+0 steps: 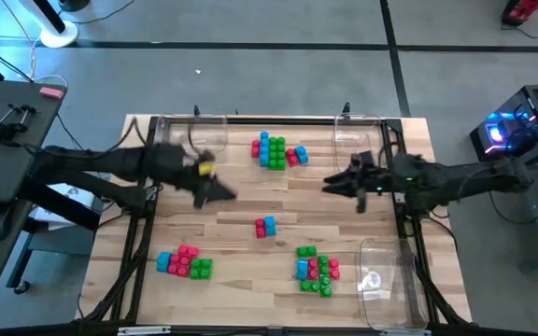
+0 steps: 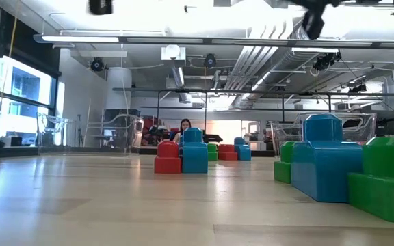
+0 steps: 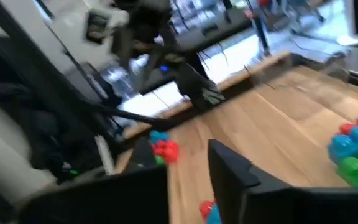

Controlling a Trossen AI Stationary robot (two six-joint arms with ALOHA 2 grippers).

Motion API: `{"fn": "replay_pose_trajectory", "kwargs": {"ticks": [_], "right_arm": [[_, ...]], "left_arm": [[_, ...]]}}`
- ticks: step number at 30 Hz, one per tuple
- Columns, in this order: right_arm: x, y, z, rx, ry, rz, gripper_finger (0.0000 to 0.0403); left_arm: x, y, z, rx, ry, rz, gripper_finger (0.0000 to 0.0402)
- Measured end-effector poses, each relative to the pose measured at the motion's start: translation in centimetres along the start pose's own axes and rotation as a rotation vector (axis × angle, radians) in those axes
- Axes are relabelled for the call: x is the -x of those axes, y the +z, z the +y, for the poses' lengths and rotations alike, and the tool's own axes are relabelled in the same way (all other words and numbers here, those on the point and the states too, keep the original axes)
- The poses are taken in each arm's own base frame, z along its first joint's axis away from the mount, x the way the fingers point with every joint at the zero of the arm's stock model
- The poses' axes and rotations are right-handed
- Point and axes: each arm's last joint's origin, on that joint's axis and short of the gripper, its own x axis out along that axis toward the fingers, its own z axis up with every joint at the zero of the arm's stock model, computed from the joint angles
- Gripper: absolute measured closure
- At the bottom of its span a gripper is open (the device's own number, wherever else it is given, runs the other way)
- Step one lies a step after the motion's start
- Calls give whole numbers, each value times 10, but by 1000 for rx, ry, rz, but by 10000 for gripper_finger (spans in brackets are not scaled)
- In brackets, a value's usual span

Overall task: Sort blocks
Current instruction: Put the red game piece into the top left transparent bin

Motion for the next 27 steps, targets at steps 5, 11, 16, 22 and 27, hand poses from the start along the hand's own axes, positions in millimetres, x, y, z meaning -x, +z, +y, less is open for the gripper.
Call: {"fn": "replay_pose_trajectory", "kwargs": {"ticks": [5,11,16,22,27], "right_arm": [[-36,5,3,-22,-50,150,282],[-76,7,13,-5,40,279,253],[-87,29,22,32,2,319,283],[-63,57,32,88,-116,396,392],[-38,61,36,105,-188,430,398]], "left_arm": [[-17,-39,-3,-96,147,188,229],[-53,-49,9,-489,318,231,209],[-96,-41,36,-827,482,280,214],[-147,-46,62,-854,391,376,283],[-178,-55,71,-698,255,382,388]]}}
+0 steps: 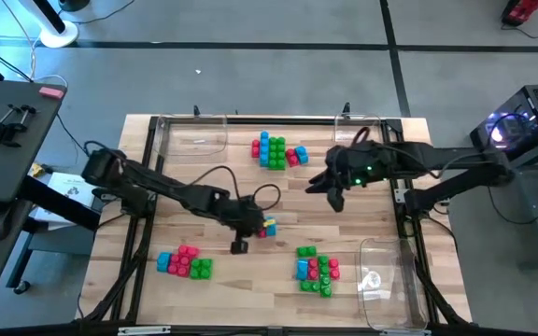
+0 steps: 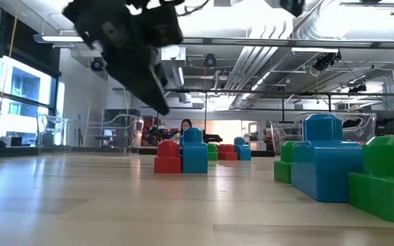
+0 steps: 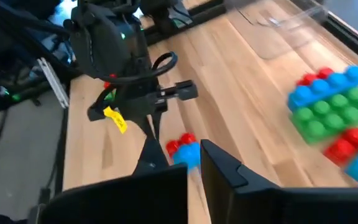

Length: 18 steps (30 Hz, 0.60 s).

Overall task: Sort blocks
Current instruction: Put the red game piece into the top left transparent bin

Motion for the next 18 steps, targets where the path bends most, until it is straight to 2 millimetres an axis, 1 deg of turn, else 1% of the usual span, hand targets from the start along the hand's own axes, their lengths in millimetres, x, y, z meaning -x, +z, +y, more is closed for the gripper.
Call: {"fn": "replay_pose_trajectory", "kwargs": {"ticks": [4,9,14,18], "right_arm": [[16,-7,-2,7,-53,14,399],[30,-10,-4,11,-59,3,402],[38,-11,-5,15,-59,1,402],[38,-13,-6,16,-66,13,402]], "left_arm": [[-14,2,2,57,26,-44,398],[-30,-4,11,102,60,-8,401],[-34,-7,19,115,89,13,401],[-33,-9,27,101,130,42,401]]}}
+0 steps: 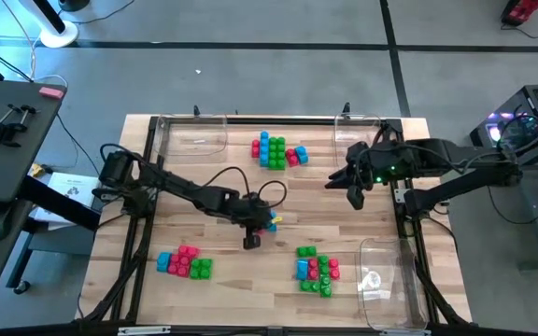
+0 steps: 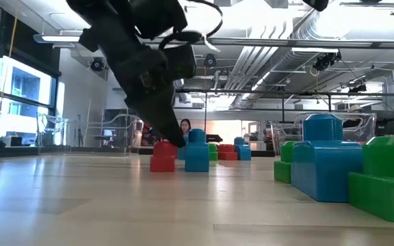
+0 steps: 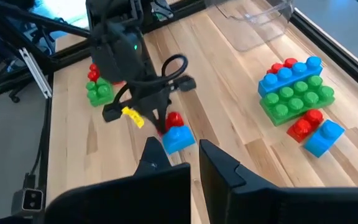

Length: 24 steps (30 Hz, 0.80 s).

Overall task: Sort blocks
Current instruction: Put the red game piece into the top left transparent bin

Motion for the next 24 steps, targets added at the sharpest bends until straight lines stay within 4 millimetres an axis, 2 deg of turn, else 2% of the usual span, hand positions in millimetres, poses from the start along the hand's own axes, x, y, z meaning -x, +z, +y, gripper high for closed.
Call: {"fn": "replay_pose_trajectory", "kwargs": {"ticks": [9,15,20,24], "right_arm": [[0,-1,0,15,-5,6,403],[0,0,-1,21,-41,-9,403],[0,0,-2,36,-45,-10,403],[0,0,-2,45,-48,-11,403]], "left_arm": [[23,-16,11,-9,60,206,401],[61,-26,7,-1,75,316,401],[102,-20,0,143,61,208,401],[119,-16,-2,346,107,91,387]]}}
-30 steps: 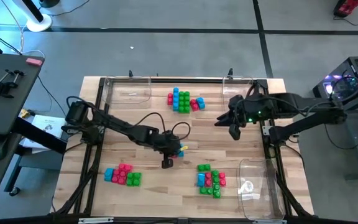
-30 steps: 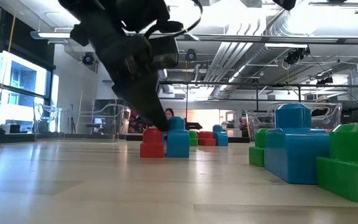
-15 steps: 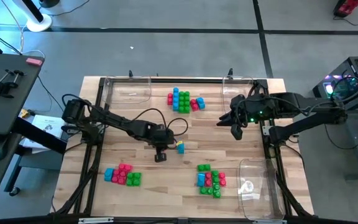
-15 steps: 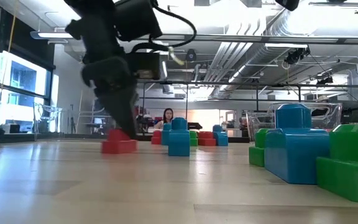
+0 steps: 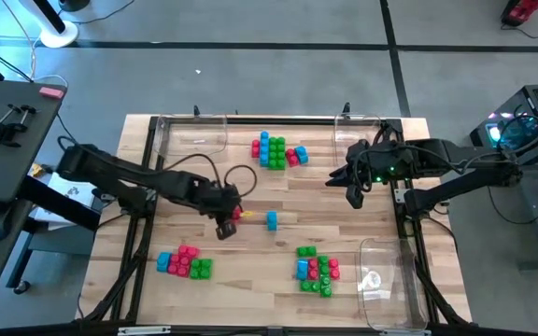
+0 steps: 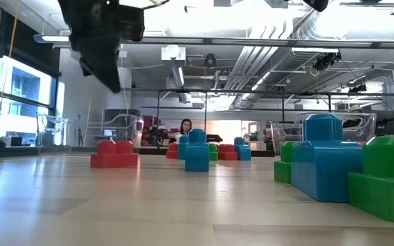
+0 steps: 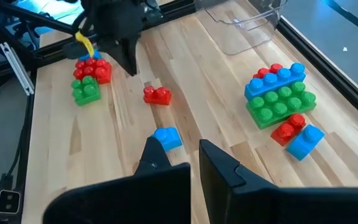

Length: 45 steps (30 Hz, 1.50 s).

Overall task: Sort blocks
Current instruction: Put the red game piece into the top left transparent bin

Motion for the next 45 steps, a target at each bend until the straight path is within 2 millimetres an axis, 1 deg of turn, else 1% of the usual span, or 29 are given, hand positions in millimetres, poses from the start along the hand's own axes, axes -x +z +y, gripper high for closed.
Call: {"fn": "replay_pose_trajectory", "kwargs": {"ticks": [3,7,12,15,18,20,26,31,33,35,37,38,41,43,45], "right_arm": [[0,0,0,17,0,0,403],[0,0,-1,37,-5,4,403],[-1,1,-5,33,-23,3,403],[-2,2,-8,23,-37,1,403],[-2,3,-11,13,-49,-2,403],[-2,4,-13,4,-56,-3,403],[-3,5,-16,-6,-69,-6,403],[-3,5,-16,-7,-70,-6,403],[-3,5,-16,-7,-70,-6,403],[-3,5,-16,-7,-70,-6,403],[-3,5,-16,-7,-70,-6,403],[-3,5,-16,-6,-70,-6,403],[-3,5,-16,10,-70,-5,403],[-3,5,-16,15,-70,-5,403],[-3,5,-16,15,-70,-5,403]], "left_arm": [[-1,-2,1,87,17,22,353],[-12,-5,3,132,53,89,282],[-33,-4,5,138,117,125,184],[-48,-3,8,159,143,147,135],[-58,0,9,210,146,147,105],[-64,1,10,252,154,142,97],[-85,-2,12,308,214,169,95],[-106,-7,14,293,266,205,94],[-110,-7,14,286,275,207,97],[-112,-8,15,287,282,214,108],[-111,-7,15,286,283,208,135],[-109,-7,15,289,279,202,156],[-100,-3,15,301,247,176,248],[-86,3,16,298,211,137,312],[-67,10,19,283,173,88,317]]}}
